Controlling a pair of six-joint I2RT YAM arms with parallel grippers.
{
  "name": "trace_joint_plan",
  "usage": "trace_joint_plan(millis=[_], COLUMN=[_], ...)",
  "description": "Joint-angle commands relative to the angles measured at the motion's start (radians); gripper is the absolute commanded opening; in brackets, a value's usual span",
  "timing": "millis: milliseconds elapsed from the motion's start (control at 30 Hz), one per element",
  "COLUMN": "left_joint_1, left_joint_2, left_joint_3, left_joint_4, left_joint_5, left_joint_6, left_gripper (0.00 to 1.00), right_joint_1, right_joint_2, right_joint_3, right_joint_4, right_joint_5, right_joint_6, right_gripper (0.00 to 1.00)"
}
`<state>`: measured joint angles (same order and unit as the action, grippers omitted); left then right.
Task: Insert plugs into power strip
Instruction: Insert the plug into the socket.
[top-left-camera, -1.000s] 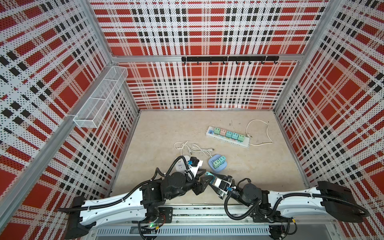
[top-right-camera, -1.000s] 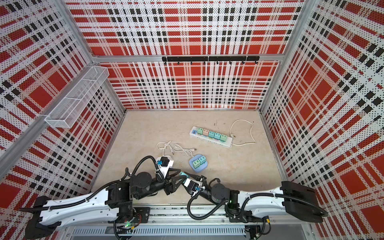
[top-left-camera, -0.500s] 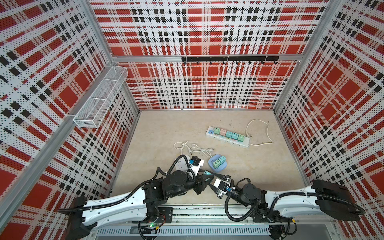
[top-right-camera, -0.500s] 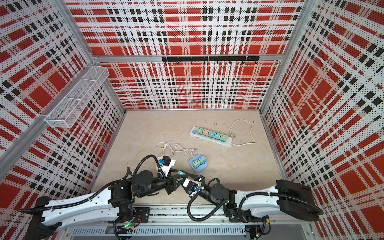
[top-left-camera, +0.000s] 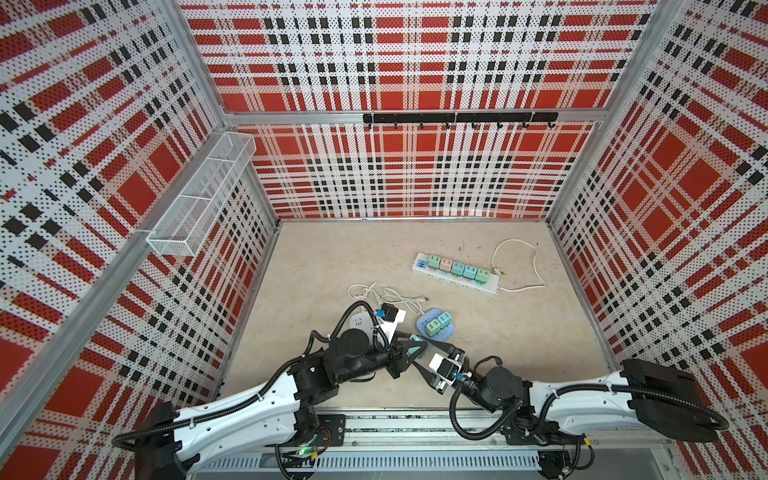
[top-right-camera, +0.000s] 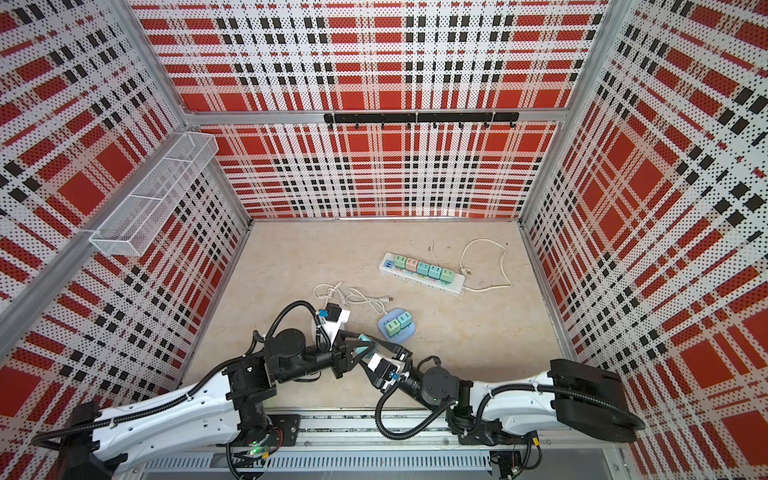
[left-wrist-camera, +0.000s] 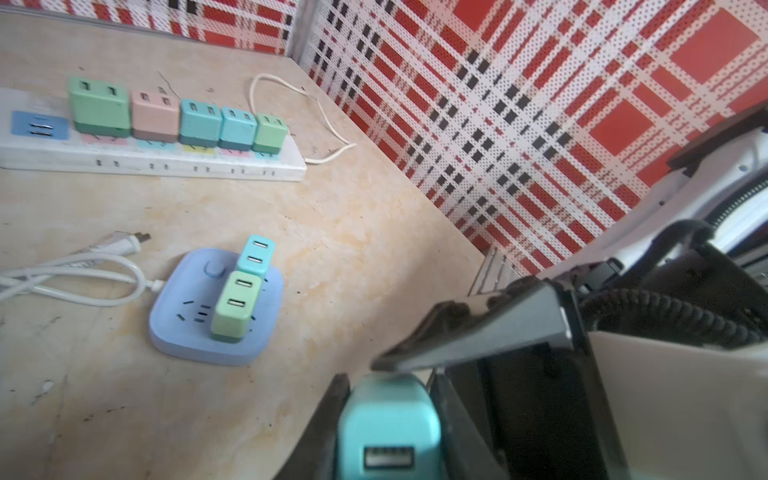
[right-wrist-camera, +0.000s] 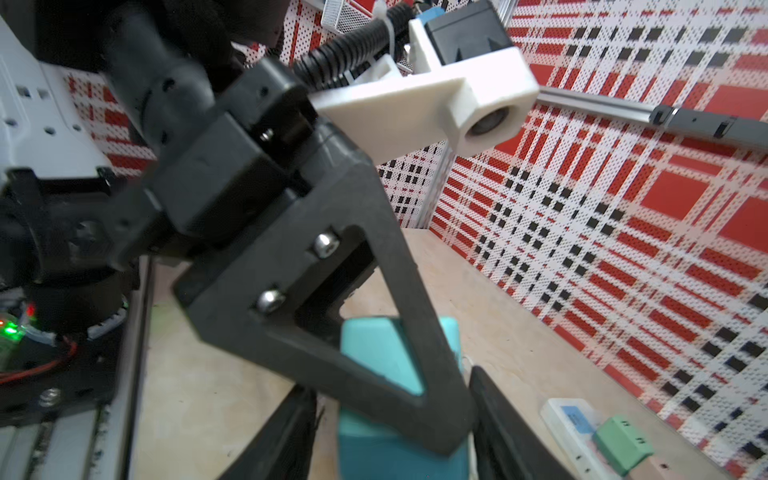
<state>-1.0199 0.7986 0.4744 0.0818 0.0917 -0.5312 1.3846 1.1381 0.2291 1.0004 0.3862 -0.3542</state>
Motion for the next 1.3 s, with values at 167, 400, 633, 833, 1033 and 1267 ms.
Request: trace_joint_plan(millis=[167,400,633,833,1033,1267], left_joint_1=[0.244,0.409,0.416,0.391,0.520,0.639], left_joint_2=[-0.009,0.037,0.005,-0.053,0.002,0.189], left_joint_3=[0.011,0.075,0.054,-0.033,-0.032,0.018], left_joint_4=[-0.013,-0.136,-0.272,-0.234,-0.215,-0.246], left_joint_5=[0.117,0.010,0.080,-0.068,0.097,0.314], left_joint_6=[0.055,0.310,0.804,1.034,1.104,1.184], left_gripper=[0.00,0.00,0.00,0.00,0.00,0.00], right_joint_1=[0.004,-0.035,-0.333,-0.611,-0.830,-0.880], right_joint_2=[-0.091,-0.228,-0.615,-0.964,-0.930,-0.552], right_joint_3=[-0.077,-0.112,-0.136,-0.182,-0.199,-0.159], right_joint_4=[0.064,-0.027,-0.550,-0.846,-0.818,-0.562], right_joint_5=[0.056,0.356,0.320,0.175,0.000,-0.020], right_joint_6=[0.021,0.062,0.344,0.455,0.550,0.540], right_gripper=[0.93,1.00,1.00,1.00,1.00,1.00])
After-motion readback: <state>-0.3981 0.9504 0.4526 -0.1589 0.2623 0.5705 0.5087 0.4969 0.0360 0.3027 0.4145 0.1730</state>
